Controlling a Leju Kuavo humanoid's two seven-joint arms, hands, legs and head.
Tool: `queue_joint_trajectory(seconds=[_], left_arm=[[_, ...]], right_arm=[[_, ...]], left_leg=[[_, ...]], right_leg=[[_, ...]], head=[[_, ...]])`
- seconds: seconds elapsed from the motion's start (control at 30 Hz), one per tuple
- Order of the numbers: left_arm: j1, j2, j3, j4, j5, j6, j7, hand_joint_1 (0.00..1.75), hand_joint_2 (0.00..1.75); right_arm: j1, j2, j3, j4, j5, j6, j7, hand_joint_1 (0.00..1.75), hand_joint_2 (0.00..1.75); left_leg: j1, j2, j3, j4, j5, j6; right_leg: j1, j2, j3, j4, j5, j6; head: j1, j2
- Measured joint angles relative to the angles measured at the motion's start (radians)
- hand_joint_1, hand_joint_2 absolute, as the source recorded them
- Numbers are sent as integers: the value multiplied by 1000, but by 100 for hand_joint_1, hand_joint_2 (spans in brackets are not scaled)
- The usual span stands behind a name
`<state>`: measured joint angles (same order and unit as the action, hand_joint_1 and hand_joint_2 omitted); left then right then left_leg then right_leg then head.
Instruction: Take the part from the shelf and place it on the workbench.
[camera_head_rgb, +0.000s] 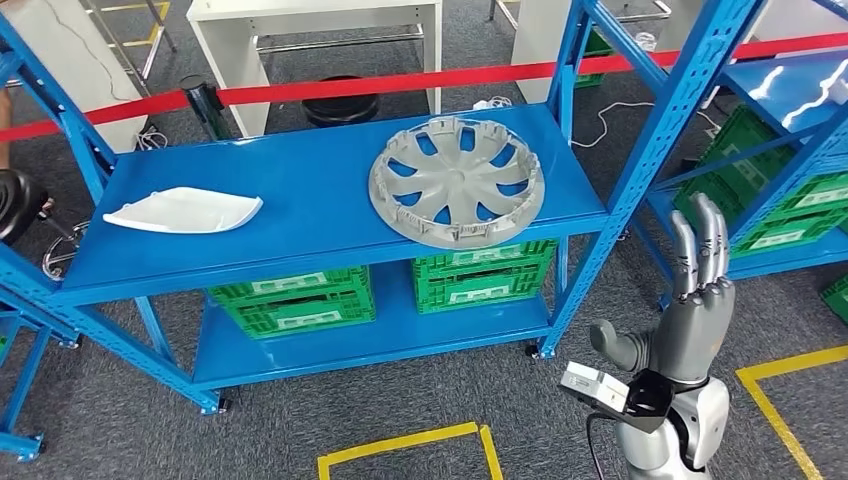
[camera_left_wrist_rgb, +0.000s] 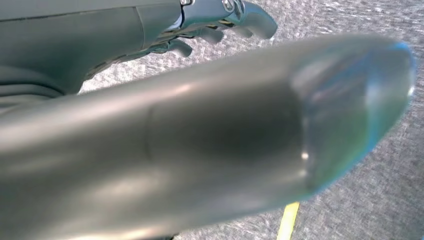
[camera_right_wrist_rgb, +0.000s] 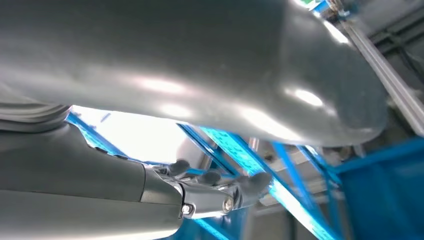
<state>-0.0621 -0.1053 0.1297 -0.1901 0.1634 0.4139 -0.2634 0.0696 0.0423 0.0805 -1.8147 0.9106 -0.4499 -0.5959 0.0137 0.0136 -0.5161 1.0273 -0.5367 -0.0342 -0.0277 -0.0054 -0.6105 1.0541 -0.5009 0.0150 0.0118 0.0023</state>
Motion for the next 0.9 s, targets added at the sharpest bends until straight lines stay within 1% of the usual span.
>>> queue_joint_trajectory(seconds=[0.03, 0.07, 0.1, 0.13, 0.17, 0.2, 0.23, 0.27, 0.3, 0.33, 0.37, 0.4, 0.43, 0.47, 0.5, 0.53, 0.57, 0.6, 0.63, 0.67, 0.7, 0.73, 0.77, 0.8, 0.83, 0.87, 0.9], left_arm=[[0, 0, 0, 0, 0, 0, 0, 0, 0], [-1, -1, 0, 0, -1, 0, 1, 0, 0], [-3, -1, 0, 0, -2, 0, 2, 0, 0], [-4, -2, 0, 0, -2, 0, 3, 0, 0], [-5, -2, 0, 0, -2, 0, 4, 0, 0], [-4, -1, 0, 0, -1, 0, 6, 0, 0], [-1, -1, 0, 0, 1, 0, 6, 0, 0], [3, 0, 1, 1, 3, 0, 6, 0, 0], [5, 0, 2, 1, 4, 0, 6, 0, 0], [7, 0, 2, 1, 6, 0, 6, 0, 0], [8, 1, 4, 1, 7, 0, 6, 0, 0], [8, 2, 6, 2, 7, 0, 6, 0, 0], [8, 2, 8, 3, 7, -1, 7, 0, 0], [9, 3, 10, 3, 7, -1, 8, 0, 0], [8, 2, 12, 4, 7, -2, 8, 0, 0], [8, 2, 13, 3, 7, -2, 8, 0, 0], [7, 1, 15, 3, 7, -2, 7, 0, 0], [5, 1, 16, 3, 7, -2, 5, 0, 0], [4, 1, 17, 3, 7, -2, 1, 0, 0], [3, 1, 17, 3, 7, -3, -3, 0, 0], [3, 0, 18, 3, 8, -3, -8, 0, 0], [3, 0, 18, 3, 8, -3, -10, 0, 0], [5, -1, 18, 3, 8, -3, -12, 0, 0], [5, -2, 18, 3, 8, -3, -14, 0, 0], [6, -3, 18, 3, 8, -3, -15, 0, 0], [6, -4, 18, 3, 8, -3, -16, 0, 0], [6, -5, 18, 4, 8, -3, -17, 0, 0]], right_arm=[[2, 0, -1, 0, 0, 0, 1, 0, 0], [3, 0, -1, 0, 0, -1, 1, 0, 0], [2, 0, -2, 0, 0, -1, 1, 0, 0], [2, 0, -2, 1, 0, 0, 2, 0, 0], [2, 0, -2, 1, 0, 0, 2, 0, 0], [2, 0, -2, 1, 0, 0, 3, 0, 0], [2, 0, -2, 2, -1, 1, 5, 0, 0], [2, -1, -2, 2, -3, 2, 7, 0, 0], [2, -1, -3, 2, -7, 5, 9, 0, 0], [2, -1, -3, 2, -11, 8, 11, 0, 0], [2, -1, -3, 3, -15, 12, 12, 0, 0], [2, -1, -3, 4, -17, 15, 13, 0, 0], [1, -1, -3, 5, -19, 16, 13, 0, 0], [1, -1, -3, 6, -20, 17, 14, 0, 0], [1, -1, -3, 7, -20, 18, 14, 0, 0], [-1, -2, -3, 8, -21, 19, 14, 0, 0], [-2, -3, -3, 8, -21, 19, 14, 0, 0], [-4, -3, -3, 8, -21, 22, 14, 0, 0], [-6, -4, -2, 9, -21, 26, 16, 0, 0], [-6, -5, -2, 10, -22, 31, 18, 0, 0], [-6, -6, -2, 12, -24, 37, 20, 0, 0], [-6, -6, -2, 13, -26, 44, 21, 0, 0], [-6, -6, -2, 15, -30, 52, 21, 0, 0], [-6, -6, -2, 16, -34, 62, 21, 0, 0], [-6, -6, -2, 17, -39, 72, 22, 0, 0], [-6, -7, -2, 18, -43, 82, 22, 0, 0], [-6, -7, -2, 19, -46, 89, 23, 0, 0]], left_leg=[[0, 0, 2, 5, -2, -5], [1, -1, -3, 24, -4, -9], [3, -2, -22, 60, -11, -12], [3, -3, -54, 113, -21, -14], [3, -4, -98, 178, -38, -15], [2, -4, -144, 236, -57, -15], [1, -5, -181, 273, -69, -13], [0, -6, -205, 281, -69, -10], [-3, -7, -213, 257, -50, -4], [-7, -9, -208, 205, -10, 5], [-13, -11, -198, 142, 47, 16], [-19, -13, -190, 89, 87, 24], [-24, -14, -181, 51, 115, 30], [-27, -16, -176, 31, 123, 34], [-28, -16, -169, 26, 113, 36], [-25, -17, -157, 20, 115, 39], [-23, -17, -145, 14, 114, 45], [-21, -17, -132, 10, 112, 50], [-20, -18, -121, 7, 108, 55], [-20, -18, -112, 6, 100, 59], [-20, -18, -105, 5, 91, 61], [-21, -19, -97, 5, 83, 61], [-22, -19, -87, 5, 74, 61], [-22, -20, -76, 5, 65, 61], [-23, -20, -63, 5, 56, 60], [-24, -20, -53, 5, 47, 58], [-24, -20, -45, 5, 40, 54]], right_leg=[[-1, 2, 7, 1, 5, -10], [-1, 5, 16, 0, -1, -19], [-1, 6, 27, -2, -6, -27], [0, 7, 37, -5, -12, -33], [1, 8, 47, -6, -19, -39], [3, 10, 56, -7, -27, -42], [5, 12, 66, -7, -36, -43], [7, 16, 78, -7, -46, -44], [8, 19, 92, -7, -56, -43], [10, 21, 107, -8, -67, -42], [10, 22, 120, -9, -79, -40], [12, 24, 131, -11, -90, -37], [14, 26, 138, -15, -100, -32], [15, 28, 146, -16, -105, -27], [17, 30, 155, -20, -106, -21], [18, 28, 161, -20, -105, -16], [18, 25, 161, -3, -99, -12], [18, 21, 143, 32, -98, -8], [17, 17, 112, 84, -106, -4], [17, 15, 72, 145, -125, 1], [17, 14, 28, 199, -155, 5], [17, 14, -7, 233, -181, 7], [17, 14, -31, 240, -190, 7], [18, 14, -39, 217, -170, 6], [19, 14, -33, 165, -124, 2], [22, 12, -18, 101, -66, -5], [26, 10, -8, 48, -29, -13]], head=[[-1, 0], [-2, 0], [-3, 0], [-4, 0], [-5, 0], [-5, 0], [-5, 0], [-5, 0], [-5, 0], [-5, 0], [-6, 0], [-6, 0], [-7, 0], [-8, 0], [-8, 0], [-8, 0], [-8, 0], [-7, 0], [-6, 0], [-6, 0], [-6, 0], [-6, 0], [-6, 0], [-6, 0], [-6, 0], [-6, 0], [-7, 0]])
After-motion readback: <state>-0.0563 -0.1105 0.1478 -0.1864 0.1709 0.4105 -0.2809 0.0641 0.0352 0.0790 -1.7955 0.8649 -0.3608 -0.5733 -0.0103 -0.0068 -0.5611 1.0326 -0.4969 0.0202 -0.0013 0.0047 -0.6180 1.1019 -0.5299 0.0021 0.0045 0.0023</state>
